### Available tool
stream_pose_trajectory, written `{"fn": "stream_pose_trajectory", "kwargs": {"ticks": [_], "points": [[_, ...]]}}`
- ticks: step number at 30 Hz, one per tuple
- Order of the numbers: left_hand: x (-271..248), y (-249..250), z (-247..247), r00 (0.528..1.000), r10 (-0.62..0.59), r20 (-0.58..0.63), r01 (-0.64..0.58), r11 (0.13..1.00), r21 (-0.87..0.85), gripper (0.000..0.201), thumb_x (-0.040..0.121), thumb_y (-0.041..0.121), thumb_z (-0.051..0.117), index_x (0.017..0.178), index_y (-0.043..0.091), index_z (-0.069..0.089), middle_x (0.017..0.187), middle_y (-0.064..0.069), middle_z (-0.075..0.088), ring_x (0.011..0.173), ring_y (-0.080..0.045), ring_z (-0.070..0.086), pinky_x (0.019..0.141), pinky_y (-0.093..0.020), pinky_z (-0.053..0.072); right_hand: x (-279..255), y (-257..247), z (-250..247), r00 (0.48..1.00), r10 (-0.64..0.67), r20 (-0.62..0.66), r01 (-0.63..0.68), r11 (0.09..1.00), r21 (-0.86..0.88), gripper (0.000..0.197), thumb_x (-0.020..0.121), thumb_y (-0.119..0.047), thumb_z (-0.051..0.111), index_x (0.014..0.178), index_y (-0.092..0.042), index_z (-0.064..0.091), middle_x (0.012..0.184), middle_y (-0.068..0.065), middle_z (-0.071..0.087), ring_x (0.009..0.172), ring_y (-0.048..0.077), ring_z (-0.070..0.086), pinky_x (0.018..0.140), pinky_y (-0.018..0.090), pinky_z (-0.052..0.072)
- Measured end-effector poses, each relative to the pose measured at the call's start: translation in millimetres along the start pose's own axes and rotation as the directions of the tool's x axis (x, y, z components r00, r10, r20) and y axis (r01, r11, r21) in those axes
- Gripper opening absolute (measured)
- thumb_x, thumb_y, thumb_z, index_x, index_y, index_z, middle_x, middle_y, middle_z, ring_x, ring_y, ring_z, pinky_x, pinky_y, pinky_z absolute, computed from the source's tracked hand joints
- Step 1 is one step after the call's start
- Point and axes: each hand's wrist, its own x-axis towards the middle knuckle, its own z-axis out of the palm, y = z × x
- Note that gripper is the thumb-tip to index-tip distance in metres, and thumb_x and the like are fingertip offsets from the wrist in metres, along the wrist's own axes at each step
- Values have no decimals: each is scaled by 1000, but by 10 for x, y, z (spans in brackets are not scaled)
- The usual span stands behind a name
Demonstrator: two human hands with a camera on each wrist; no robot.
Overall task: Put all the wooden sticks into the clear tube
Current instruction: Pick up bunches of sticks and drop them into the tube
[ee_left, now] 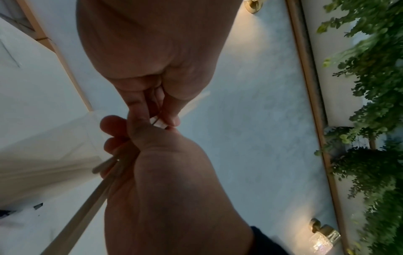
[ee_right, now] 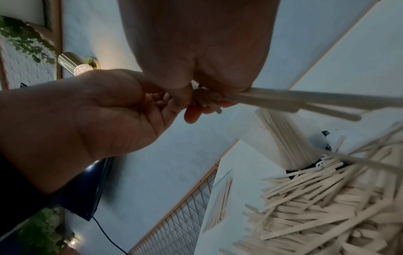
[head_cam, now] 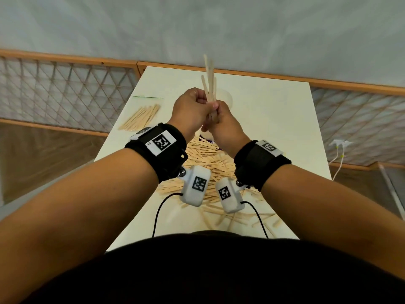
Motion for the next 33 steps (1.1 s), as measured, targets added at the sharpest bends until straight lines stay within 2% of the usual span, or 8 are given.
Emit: {"fn": "stream_pose_trajectory", "kwargs": {"ticks": [4, 11, 15, 18, 20, 23, 29, 33], "points": [[-32, 34, -117, 996, 56, 66, -64, 991, 117, 19, 78, 9, 75, 82, 17, 57, 86, -6, 68, 75, -16, 66, 72, -34, 57, 26, 12, 26, 997, 65, 45, -62, 996, -71, 33, 97, -1, 34, 126, -10, 47, 77, 0, 49, 53, 3, 46, 55, 25, 39], [30, 419, -396, 944, 329, 24, -325, 919, 224, 48, 98, 39, 45, 141, 22, 34, 127, 4, 51, 103, -3, 57, 85, -11, 46, 58, -25, 128, 987, 140, 78, -130, 984, -119, 18, 97, 2, 33, 95, -5, 49, 69, 3, 46, 57, 13, 43, 51, 17, 39], [82, 454, -464, 948, 233, 216, -306, 849, 431, 38, 103, 35, 33, 127, 15, 55, 125, 1, 60, 113, -20, 57, 93, -32, 47, 97, -73, 258, 985, 127, 117, -108, 982, -156, 17, 96, 0, 35, 92, -8, 50, 69, 4, 48, 52, 8, 46, 50, 15, 40], [49, 360, -515, 936, 203, 287, -292, 903, 315, 43, 103, 36, 34, 141, 16, 41, 145, 5, 44, 130, -11, 44, 92, -17, 38, 176, -155, 281, 990, 105, 91, -87, 979, -183, 23, 94, -2, 37, 83, -17, 50, 69, 3, 52, 55, 9, 48, 55, 22, 42], [103, 287, -595, 960, 183, 213, -206, 974, 93, 52, 100, 44, 38, 146, 21, 32, 152, 7, 34, 137, -8, 33, 108, -21, 27, 237, -271, 231, 996, 75, 49, -66, 983, -172, 24, 94, -2, 39, 83, -18, 53, 67, 3, 53, 59, 14, 48, 58, 25, 42], [218, 110, -697, 986, -105, 132, 133, 965, -227, 65, 94, 60, 36, 145, 19, 33, 146, 3, 41, 136, -18, 38, 113, -35, 29, 315, -556, 92, 1000, 0, -20, -2, 997, -77, 21, 97, -3, 40, 87, -16, 54, 68, 4, 54, 59, 16, 49, 61, 27, 44], [119, -234, -732, 738, -463, 490, 648, 688, -326, 81, 94, 64, 21, 136, -2, 40, 133, -19, 51, 120, -34, 51, 99, -41, 43, 444, -1177, -5, 979, -187, -78, 195, 975, 106, 14, 98, -3, 39, 97, -9, 51, 68, 5, 55, 59, 18, 53, 62, 30, 48], [-18, -64, -634, 679, -447, 581, 729, 497, -470, 70, 100, 53, 20, 120, -8, 49, 94, -25, 67, 77, -32, 69, 62, -35, 58, 470, -1267, 155, 986, -166, -15, 165, 959, 229, 11, 98, -1, 41, 103, -6, 49, 73, 10, 55, 61, 20, 55, 67, 34, 51]]}}
